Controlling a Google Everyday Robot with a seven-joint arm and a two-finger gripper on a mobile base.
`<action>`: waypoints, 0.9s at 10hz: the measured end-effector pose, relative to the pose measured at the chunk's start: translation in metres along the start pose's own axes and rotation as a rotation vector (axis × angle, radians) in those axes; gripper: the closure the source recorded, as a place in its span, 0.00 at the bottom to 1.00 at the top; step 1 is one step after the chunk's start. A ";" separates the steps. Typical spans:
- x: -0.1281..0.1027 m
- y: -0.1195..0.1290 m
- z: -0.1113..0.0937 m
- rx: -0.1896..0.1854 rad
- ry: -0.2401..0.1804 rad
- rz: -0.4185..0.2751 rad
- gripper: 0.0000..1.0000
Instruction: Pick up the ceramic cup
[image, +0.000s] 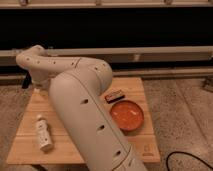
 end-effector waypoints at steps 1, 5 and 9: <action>0.003 0.000 -0.002 0.009 -0.001 0.015 0.20; 0.007 -0.001 -0.009 0.048 -0.019 0.052 0.20; 0.005 0.001 0.000 0.018 -0.019 0.040 0.20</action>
